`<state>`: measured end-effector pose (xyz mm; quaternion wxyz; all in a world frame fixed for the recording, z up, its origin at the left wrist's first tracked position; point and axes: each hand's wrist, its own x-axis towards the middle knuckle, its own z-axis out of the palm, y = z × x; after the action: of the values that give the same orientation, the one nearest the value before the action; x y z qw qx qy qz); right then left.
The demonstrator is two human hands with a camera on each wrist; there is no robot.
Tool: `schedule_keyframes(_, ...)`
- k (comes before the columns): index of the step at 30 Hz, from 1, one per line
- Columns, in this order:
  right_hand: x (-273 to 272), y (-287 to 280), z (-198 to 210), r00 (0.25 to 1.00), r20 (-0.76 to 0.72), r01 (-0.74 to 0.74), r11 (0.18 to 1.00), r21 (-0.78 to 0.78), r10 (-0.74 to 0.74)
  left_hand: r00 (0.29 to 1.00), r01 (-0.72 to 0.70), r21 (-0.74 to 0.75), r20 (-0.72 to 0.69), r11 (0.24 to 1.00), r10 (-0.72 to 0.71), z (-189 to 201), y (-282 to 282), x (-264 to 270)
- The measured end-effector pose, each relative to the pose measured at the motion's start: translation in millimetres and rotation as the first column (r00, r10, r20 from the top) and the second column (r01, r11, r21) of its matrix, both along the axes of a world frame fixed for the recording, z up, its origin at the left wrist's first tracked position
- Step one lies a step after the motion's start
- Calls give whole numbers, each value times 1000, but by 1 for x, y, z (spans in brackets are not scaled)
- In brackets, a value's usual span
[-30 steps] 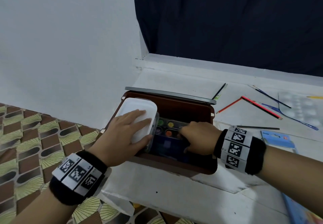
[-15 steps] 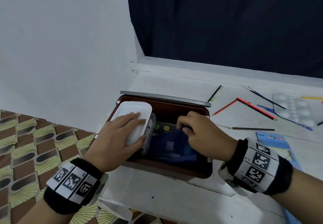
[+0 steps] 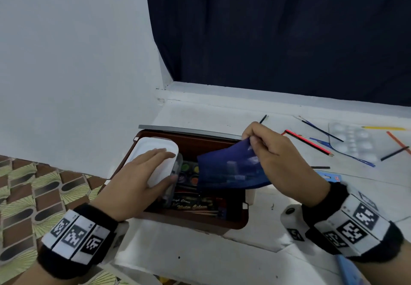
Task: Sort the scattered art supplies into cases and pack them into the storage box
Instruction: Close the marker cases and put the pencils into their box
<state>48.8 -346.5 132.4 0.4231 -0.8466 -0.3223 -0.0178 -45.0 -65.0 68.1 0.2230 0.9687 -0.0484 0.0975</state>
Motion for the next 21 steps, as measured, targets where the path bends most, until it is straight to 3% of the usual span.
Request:
schedule_keyframes(4,1,-30,-14,989,-129,98,984,147,-79,990,55,-89,136,994,-43,15,-33,5)
schedule_keyframes(8,5,-71,-37,923,-352,250,939,236,-157,984,109,-160,159,981,-83,18,-79,11)
schedule_keyframes(10,6,-91,-42,854,-487,355,890,286,-184,985,121,-179,145,977,-95,14,-100,13)
schedule_keyframes(14,4,-136,-51,759,-644,466,769,438,-94,986,153,-222,97,963,-135,7,-149,14)
schedule_keyframes(17,4,-168,-60,647,-762,556,708,436,-39,975,220,-223,86,949,-206,-1,-186,17)
schedule_keyframes(21,10,-205,-71,469,-883,662,662,351,0,979,202,-99,37,974,-199,-19,-226,21)
